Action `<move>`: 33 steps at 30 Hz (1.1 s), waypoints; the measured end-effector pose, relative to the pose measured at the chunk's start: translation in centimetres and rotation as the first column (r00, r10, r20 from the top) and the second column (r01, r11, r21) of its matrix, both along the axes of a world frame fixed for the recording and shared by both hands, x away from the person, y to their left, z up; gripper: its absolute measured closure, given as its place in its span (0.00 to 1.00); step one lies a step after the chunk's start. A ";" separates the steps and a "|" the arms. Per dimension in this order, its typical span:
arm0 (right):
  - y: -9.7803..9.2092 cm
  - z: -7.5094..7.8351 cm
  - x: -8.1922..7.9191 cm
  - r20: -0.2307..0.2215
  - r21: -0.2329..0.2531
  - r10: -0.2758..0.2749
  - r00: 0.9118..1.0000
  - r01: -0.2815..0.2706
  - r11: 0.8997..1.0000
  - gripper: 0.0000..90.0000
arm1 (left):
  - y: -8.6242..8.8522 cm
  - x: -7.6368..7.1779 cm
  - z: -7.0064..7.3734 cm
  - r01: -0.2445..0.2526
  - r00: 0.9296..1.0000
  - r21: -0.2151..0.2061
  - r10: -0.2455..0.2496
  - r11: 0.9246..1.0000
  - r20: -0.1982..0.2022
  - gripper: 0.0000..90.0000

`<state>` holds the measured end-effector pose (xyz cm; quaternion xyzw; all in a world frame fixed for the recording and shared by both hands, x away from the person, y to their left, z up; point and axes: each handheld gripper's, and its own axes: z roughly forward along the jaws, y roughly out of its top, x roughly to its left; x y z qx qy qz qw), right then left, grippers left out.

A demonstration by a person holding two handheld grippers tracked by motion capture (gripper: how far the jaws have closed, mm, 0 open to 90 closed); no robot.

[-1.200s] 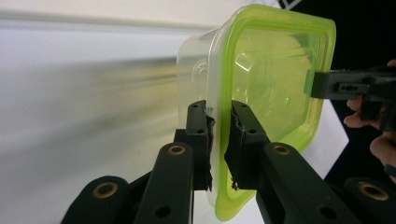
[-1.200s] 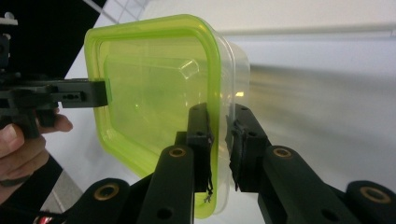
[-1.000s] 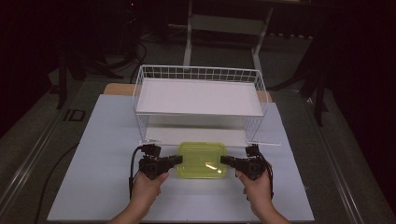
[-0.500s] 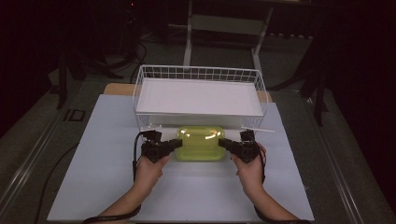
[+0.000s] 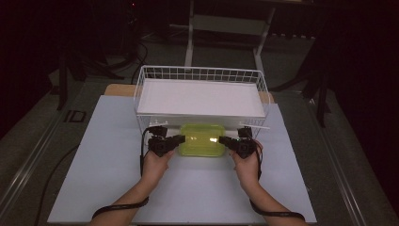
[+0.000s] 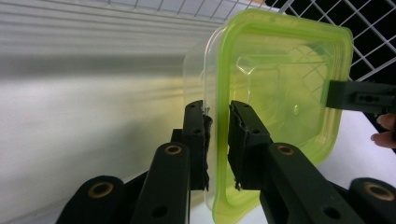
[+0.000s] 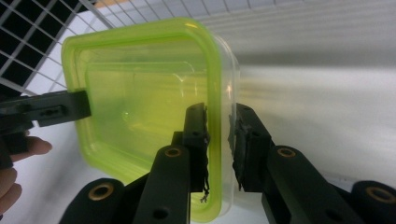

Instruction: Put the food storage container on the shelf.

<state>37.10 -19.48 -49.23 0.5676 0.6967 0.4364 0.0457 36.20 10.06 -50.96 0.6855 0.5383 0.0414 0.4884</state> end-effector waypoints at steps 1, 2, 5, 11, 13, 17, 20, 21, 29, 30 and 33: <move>-0.1 -0.2 0.1 -0.004 0.002 -0.003 1.000 0.003 1.000 0.85 | 0.0 0.1 0.0 0.006 1.000 0.003 -0.006 1.000 0.005 0.87; -0.1 -0.4 0.1 -0.009 0.006 -0.006 1.000 0.006 1.000 0.85 | 0.0 0.1 0.0 0.007 1.000 0.004 -0.007 1.000 0.012 0.87; -0.2 -0.5 0.3 -0.007 0.021 -0.009 1.000 0.010 1.000 0.84 | 0.1 0.4 -0.3 0.007 1.000 -0.021 -0.007 1.000 0.021 0.87; 0.1 -0.5 0.9 0.039 -0.002 -0.010 0.999 0.010 1.000 0.81 | 0.2 0.8 -1.0 0.014 0.997 -0.024 -0.012 1.000 0.080 0.81; 0.2 -0.5 1.0 0.059 -0.025 -0.012 0.998 0.014 1.000 0.79 | 0.2 0.9 -1.1 0.007 0.995 -0.014 -0.006 1.000 0.101 0.79; 0.2 -0.7 1.6 0.056 -0.015 -0.001 0.998 0.002 1.000 0.76 | -0.1 0.9 -1.4 -0.016 0.991 0.039 0.011 0.999 0.132 0.72; 0.1 -1.0 2.1 0.067 -0.038 0.005 0.998 -0.002 0.999 0.72 | 0.1 1.1 -1.7 -0.019 0.993 0.013 0.017 1.000 0.119 0.68; 0.2 -1.1 2.3 0.077 -0.045 0.001 0.997 0.002 0.999 0.70 | 0.1 1.2 -1.7 -0.015 0.993 0.012 0.014 1.000 0.118 0.67; 0.8 -0.7 1.8 0.135 -0.128 -0.008 0.991 0.025 0.991 0.55 | 0.0 0.9 -1.2 -0.024 0.992 0.049 0.017 0.998 0.128 0.56; 0.8 -0.7 1.8 0.152 -0.136 0.004 0.988 0.017 0.991 0.54 | 0.0 0.7 -1.1 -0.028 0.991 0.057 0.020 0.998 0.135 0.55; 0.8 -0.4 1.3 0.155 -0.140 0.018 0.988 0.004 0.990 0.53 | 0.3 0.4 -0.7 -0.018 0.991 0.046 0.011 0.999 0.136 0.55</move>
